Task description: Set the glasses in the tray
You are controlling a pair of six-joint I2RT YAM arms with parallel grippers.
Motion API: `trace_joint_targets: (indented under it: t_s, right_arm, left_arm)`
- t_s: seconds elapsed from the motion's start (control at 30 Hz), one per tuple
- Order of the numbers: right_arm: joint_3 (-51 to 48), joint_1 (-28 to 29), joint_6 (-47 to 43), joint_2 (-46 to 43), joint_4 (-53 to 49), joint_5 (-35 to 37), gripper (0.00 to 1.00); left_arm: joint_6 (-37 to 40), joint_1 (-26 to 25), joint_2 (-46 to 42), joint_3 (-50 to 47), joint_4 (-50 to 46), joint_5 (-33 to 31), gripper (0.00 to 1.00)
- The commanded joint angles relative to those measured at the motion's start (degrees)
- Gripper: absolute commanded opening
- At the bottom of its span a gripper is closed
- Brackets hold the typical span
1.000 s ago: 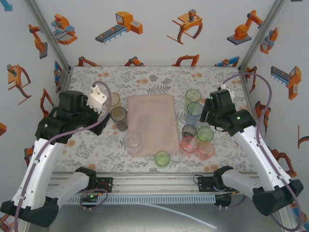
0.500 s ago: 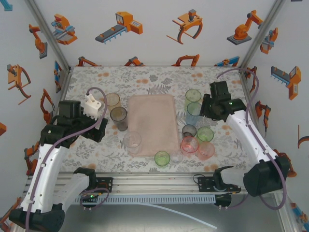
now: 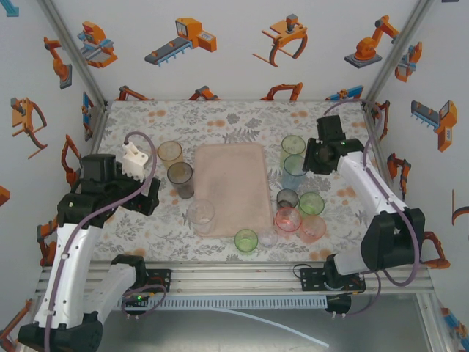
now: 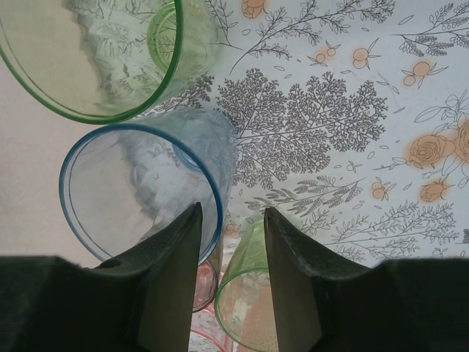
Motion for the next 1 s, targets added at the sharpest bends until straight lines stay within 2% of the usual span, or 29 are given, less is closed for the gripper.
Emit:
trace_joint_targets:
  t_s: [0.0, 0.7, 0.97]
  right_arm:
    - [2.26, -0.55, -2.14, 0.98, 0.32, -0.05, 0.37]
    - [3.98, -0.88, -3.84, 4.46, -0.57, -0.02, 0.09]
    - [5.59, -1.01, -4.49, 4.04, -2.91, -0.14, 0.02]
  left_arm:
    - [-1.31, 0.64, 0.09, -0.18, 0.58, 2.09, 0.84]
    - [-1.79, 1.57, -1.61, -1.81, 0.51, 4.15, 0.85]
    - [-1.75, 1.66, -2.02, -1.94, 0.42, 4.38, 0.85]
